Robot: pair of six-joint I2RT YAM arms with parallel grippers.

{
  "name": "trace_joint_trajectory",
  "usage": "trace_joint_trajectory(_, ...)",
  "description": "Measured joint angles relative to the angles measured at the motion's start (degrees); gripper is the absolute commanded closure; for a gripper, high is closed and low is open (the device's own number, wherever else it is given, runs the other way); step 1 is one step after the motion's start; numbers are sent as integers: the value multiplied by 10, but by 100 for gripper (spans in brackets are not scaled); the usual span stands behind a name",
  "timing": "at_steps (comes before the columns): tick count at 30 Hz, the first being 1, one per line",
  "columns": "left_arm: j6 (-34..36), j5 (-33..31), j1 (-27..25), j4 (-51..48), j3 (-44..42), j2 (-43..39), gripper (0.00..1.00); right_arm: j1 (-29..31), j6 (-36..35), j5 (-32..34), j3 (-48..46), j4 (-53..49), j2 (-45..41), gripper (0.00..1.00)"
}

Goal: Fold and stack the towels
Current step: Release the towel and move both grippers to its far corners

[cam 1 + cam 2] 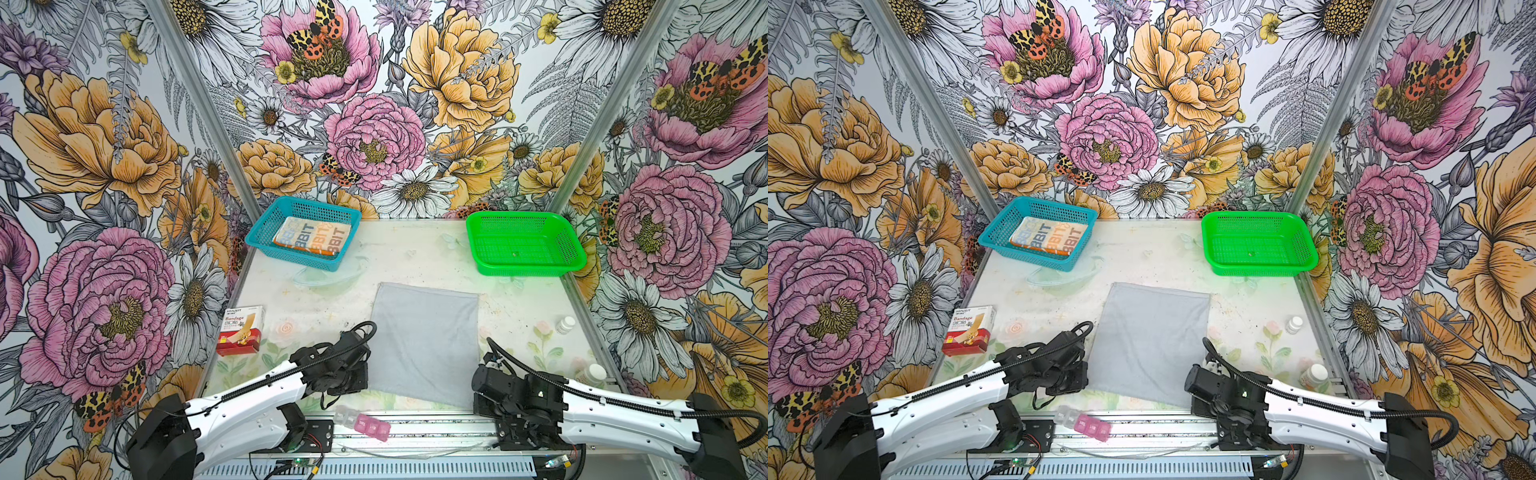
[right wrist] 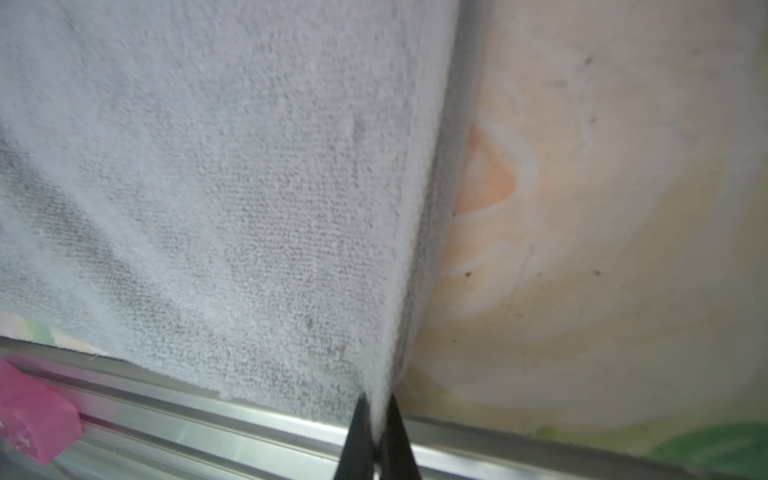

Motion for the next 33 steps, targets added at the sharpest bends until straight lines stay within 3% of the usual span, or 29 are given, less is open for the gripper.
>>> trace_joint_trajectory(7, 6, -12, 3, -24, 53, -16, 100, -27, -30, 18, 75, -19, -2, 100)
trace_joint_trajectory(15, 76, -12, 84, -25, 135, 39, 100, -166, -125, 26, 123, -20, 4, 100)
trace_joint_trajectory(22, 170, 17, 182, -9, 224, 133, 100, -299, -244, 20, 184, -19, 85, 100)
trace_joint_trajectory(33, 257, 59, 232, 38, 381, 325, 100, -463, -412, -14, 264, 13, 205, 100)
